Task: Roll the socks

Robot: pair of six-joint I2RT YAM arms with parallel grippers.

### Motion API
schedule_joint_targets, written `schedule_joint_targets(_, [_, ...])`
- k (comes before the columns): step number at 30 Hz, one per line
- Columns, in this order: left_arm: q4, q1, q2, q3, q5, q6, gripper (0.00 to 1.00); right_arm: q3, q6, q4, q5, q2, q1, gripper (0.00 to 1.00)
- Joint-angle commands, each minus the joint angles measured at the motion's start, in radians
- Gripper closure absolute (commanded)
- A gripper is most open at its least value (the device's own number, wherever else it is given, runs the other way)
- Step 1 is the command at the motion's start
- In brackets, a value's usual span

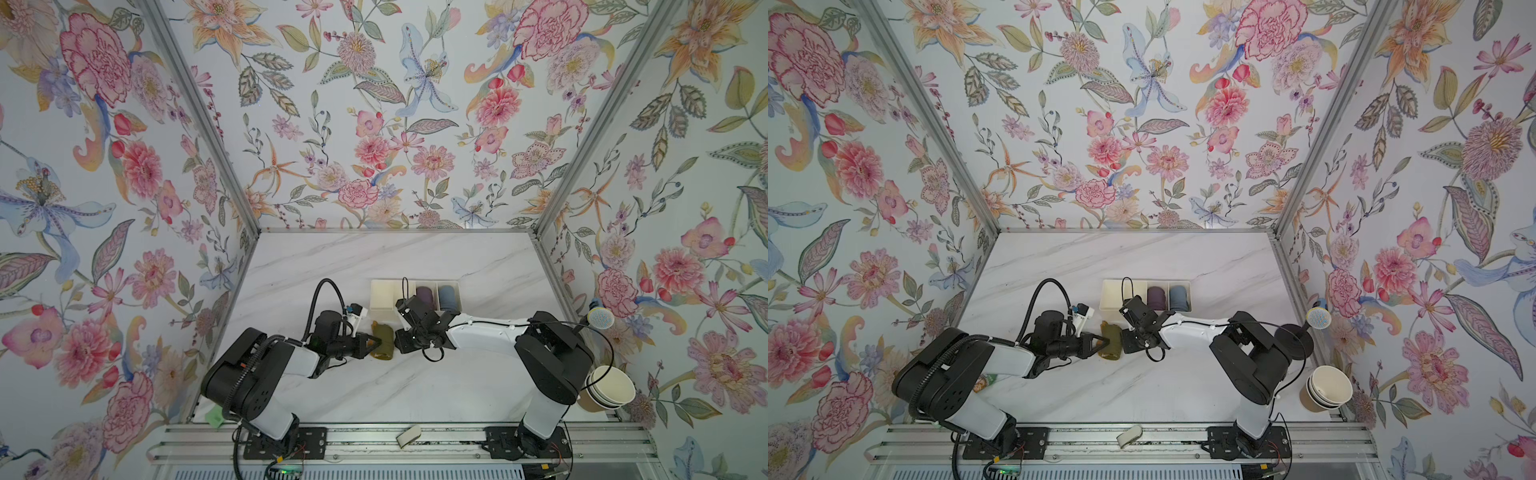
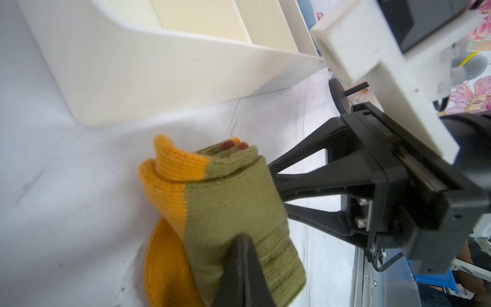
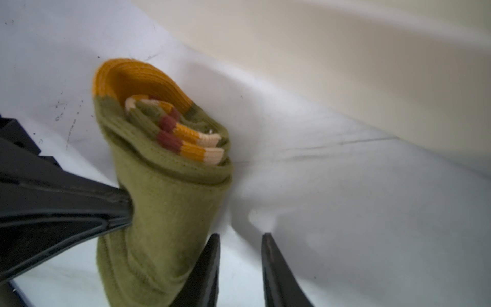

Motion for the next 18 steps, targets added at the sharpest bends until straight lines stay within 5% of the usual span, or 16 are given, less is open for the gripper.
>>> schedule_joint_targets(1, [-0.133, 0.011, -0.008, -0.019, -0.029, 0.034, 1.00, 0.007, -0.007, 0.025, -0.031, -0.009, 0.004, 0.70])
schedule_joint_targets(18, [-0.249, 0.018, -0.078, 0.004, -0.062, 0.080, 1.00, -0.090, 0.061, 0.277, -0.251, -0.051, -0.025, 0.70])
